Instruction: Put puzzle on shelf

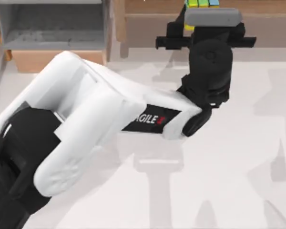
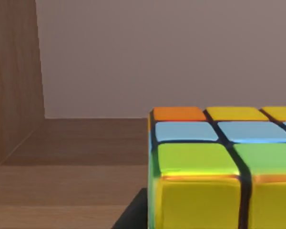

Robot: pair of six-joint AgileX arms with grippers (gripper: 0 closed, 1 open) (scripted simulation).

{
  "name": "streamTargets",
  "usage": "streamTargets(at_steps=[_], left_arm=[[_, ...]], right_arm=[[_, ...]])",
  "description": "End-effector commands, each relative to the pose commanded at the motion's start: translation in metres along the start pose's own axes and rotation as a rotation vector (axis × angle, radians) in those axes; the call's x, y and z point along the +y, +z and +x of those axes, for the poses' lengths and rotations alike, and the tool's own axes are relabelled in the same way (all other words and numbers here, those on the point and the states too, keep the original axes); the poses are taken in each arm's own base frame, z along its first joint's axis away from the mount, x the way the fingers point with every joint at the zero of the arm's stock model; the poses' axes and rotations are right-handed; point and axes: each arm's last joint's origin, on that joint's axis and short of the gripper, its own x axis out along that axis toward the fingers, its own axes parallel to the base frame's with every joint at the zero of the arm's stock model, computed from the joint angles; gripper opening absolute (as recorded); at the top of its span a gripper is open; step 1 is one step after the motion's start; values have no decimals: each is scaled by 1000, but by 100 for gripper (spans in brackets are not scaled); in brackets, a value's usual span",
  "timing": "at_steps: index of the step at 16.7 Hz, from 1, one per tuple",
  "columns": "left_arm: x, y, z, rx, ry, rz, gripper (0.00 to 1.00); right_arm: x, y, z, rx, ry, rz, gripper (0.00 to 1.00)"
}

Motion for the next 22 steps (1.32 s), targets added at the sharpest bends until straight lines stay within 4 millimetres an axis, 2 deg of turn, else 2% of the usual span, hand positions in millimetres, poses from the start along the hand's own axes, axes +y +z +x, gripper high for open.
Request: streamTargets(at_steps=[8, 10, 12, 18, 22], left_arm=[[-1, 1, -1, 0, -4, 1, 0], [-3, 0, 6, 2, -6, 3, 0], [-5, 0, 20, -1, -7, 0, 0], [-6, 5, 81, -21, -2, -19, 0], [1, -4, 100, 0, 0, 0, 0]], right_arm=[[0, 0, 0, 0, 0, 0, 100], [0, 0, 0, 0, 0, 0, 100], [0, 0, 0, 0, 0, 0, 100], [0, 0, 0, 0, 0, 0, 100], [0, 0, 0, 0, 0, 0, 100]])
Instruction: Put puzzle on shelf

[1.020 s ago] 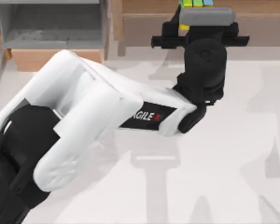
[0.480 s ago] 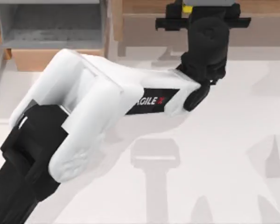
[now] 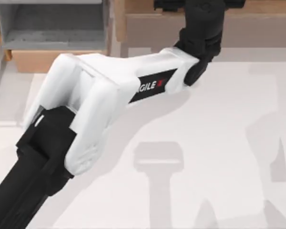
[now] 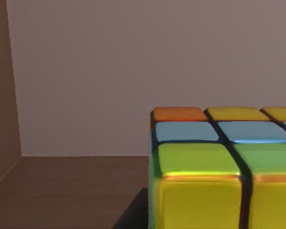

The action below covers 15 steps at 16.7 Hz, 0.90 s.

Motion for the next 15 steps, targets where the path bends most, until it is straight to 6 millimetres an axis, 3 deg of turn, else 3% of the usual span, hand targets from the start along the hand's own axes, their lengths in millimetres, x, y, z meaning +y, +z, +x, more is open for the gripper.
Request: streamTargets(at_steps=[4, 15], left_arm=[[0, 0, 0, 0, 0, 0, 0], [0, 0, 0, 0, 0, 0, 83]], right_arm=[[0, 0, 0, 0, 0, 0, 100], [0, 0, 0, 0, 0, 0, 100]])
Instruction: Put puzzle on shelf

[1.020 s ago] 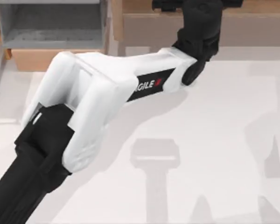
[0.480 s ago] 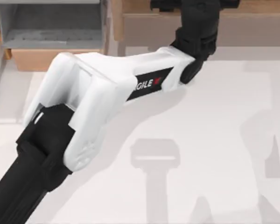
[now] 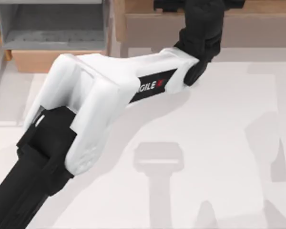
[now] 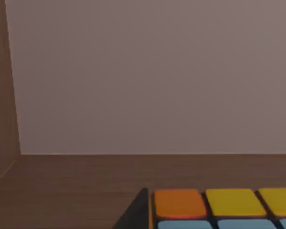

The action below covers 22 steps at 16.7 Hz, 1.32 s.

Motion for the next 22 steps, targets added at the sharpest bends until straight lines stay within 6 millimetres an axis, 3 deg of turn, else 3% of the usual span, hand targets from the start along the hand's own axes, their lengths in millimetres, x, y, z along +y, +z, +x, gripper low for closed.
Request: streamTargets(at_steps=[2, 3, 13, 15, 18, 20, 22], left_arm=[[0, 0, 0, 0, 0, 0, 98], [0, 0, 0, 0, 0, 0, 100], [-5, 4, -4, -7, -14, 2, 100], [-17, 25, -17, -44, -63, 12, 100], [-33, 80, -43, -160, -166, 37, 100], [-26, 123, -54, -267, -210, 69, 100], [3, 166, -54, -389, -210, 130, 100]], right_arm=[[0, 0, 0, 0, 0, 0, 100], [0, 0, 0, 0, 0, 0, 100], [0, 0, 0, 0, 0, 0, 100], [0, 0, 0, 0, 0, 0, 100], [0, 0, 0, 0, 0, 0, 100], [0, 0, 0, 0, 0, 0, 100], [0, 0, 0, 0, 0, 0, 100]])
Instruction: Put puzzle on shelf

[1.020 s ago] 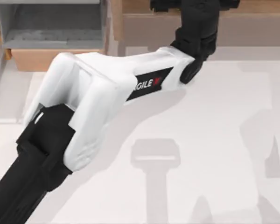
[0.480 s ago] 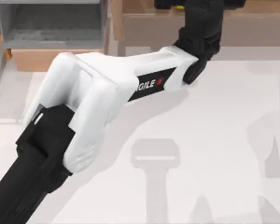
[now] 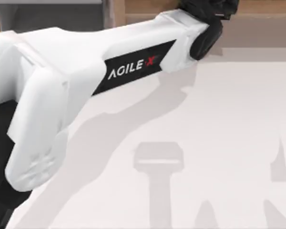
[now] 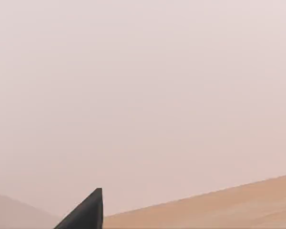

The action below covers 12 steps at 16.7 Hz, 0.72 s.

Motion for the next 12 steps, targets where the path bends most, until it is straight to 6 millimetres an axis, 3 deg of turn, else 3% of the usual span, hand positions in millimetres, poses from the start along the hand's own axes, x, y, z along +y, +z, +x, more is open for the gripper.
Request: streamTargets(at_steps=[3, 6, 9, 12], left_arm=[[85, 32, 9, -155, 54, 197, 100], [195, 31, 0, -238, 147, 514, 100], [310, 9, -36, -224, 225, 907, 100], [409, -24, -103, -101, 240, 1291, 100]], right_arm=[[0, 0, 0, 0, 0, 0, 100], [0, 0, 0, 0, 0, 0, 100], [0, 0, 0, 0, 0, 0, 100], [0, 0, 0, 0, 0, 0, 100]])
